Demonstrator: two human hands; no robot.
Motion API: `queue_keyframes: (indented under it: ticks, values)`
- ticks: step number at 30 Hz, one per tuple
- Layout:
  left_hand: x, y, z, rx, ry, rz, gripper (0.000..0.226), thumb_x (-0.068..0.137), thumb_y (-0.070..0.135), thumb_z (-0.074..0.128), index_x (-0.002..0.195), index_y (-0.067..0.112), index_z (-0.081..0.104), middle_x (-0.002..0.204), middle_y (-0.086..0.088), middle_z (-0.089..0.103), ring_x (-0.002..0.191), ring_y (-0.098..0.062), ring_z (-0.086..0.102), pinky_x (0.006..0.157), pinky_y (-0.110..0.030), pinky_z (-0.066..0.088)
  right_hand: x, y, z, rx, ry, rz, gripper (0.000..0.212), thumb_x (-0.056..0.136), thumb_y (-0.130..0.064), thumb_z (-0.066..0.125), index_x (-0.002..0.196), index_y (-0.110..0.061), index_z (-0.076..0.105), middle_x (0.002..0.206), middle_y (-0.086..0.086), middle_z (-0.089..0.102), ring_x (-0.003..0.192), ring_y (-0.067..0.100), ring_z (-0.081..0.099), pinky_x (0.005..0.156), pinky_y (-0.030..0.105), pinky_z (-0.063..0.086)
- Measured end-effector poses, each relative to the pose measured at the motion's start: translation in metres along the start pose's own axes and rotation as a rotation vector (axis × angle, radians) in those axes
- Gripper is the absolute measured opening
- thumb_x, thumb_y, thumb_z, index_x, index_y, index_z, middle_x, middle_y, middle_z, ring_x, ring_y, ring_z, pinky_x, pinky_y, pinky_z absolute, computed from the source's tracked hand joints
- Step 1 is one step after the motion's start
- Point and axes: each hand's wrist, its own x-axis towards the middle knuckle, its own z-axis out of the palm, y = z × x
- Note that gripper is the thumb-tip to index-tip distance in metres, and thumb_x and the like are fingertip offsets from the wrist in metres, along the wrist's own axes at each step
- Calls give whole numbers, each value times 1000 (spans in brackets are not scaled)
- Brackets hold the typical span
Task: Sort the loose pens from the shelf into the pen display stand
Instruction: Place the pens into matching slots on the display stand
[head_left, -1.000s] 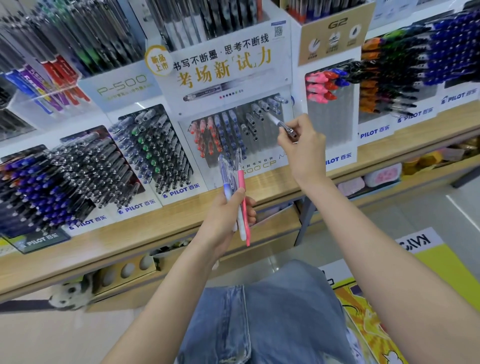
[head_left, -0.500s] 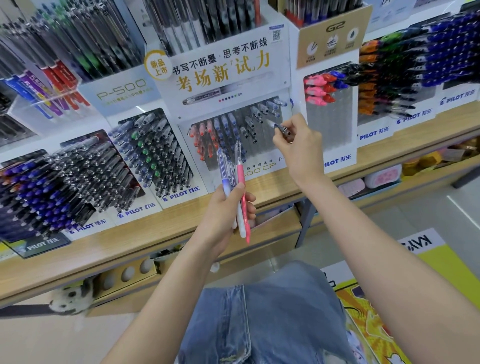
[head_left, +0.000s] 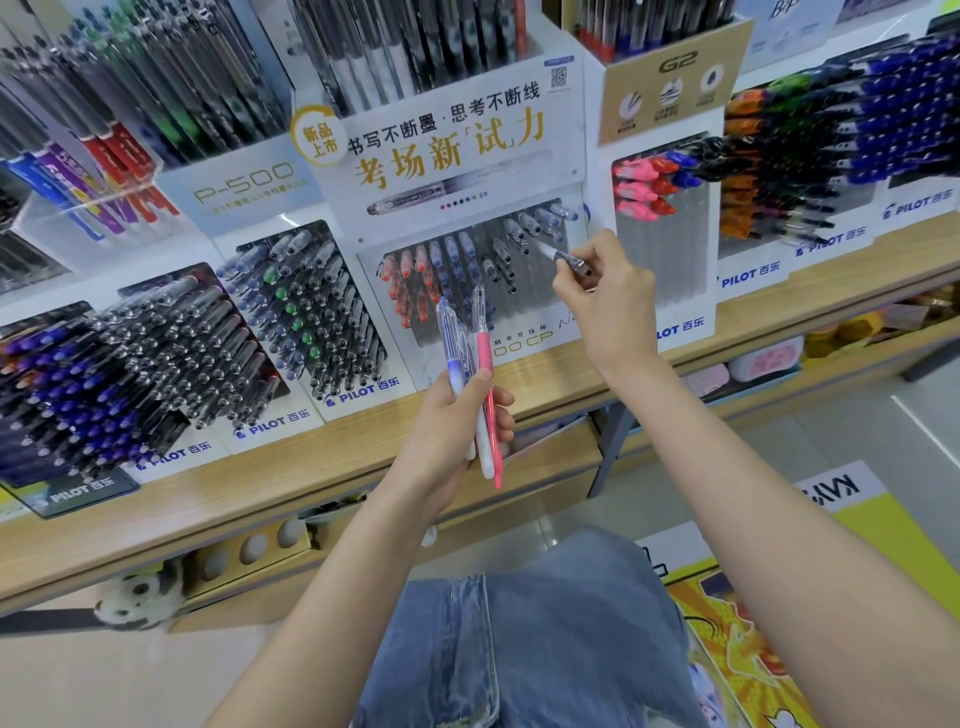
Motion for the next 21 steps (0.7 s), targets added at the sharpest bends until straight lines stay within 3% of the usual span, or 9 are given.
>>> queue_keyframes:
  ticks: [4,9,13,18,21]
  values:
    - [0,2,-1,8,8,-14,31,100,28,41,80,9,56,64,-3,56,50,-9,54,49,-18,49,4,-3,3,-13,-18,-24,9,89,-13,59,86,-6,53,71,1,59,62,19,58,58,28,48]
    - [-2,3,0,-14,14,-14,31,100,27,41,77,11,56,65,-3,56,49,-8,53,48,-18,49,7,5,8,-17,-73,79,8,89,-13,58,89,-6,55,80,9,65,72,24,62,67,34,51]
    - [-3,2,1,3,11,-20,32,100,29,41,79,10,56,62,-3,55,48,-8,53,46,-17,48,16,3,16,-34,-60,84,8,90,-13,58,95,-6,58,85,7,66,73,19,61,68,27,51]
    - [-5,3,2,25,11,2,32,100,29,42,78,12,56,65,-3,57,53,-10,54,47,-20,49,26,1,31,-98,-71,99,11,90,-11,58,100,-8,60,92,9,68,82,21,63,76,38,53]
    - [-4,4,1,30,27,44,27,100,28,43,82,12,56,68,-3,59,58,-13,54,57,-24,50,31,0,33,-148,-67,107,15,90,-14,59,103,-8,62,94,10,69,85,24,64,76,39,53]
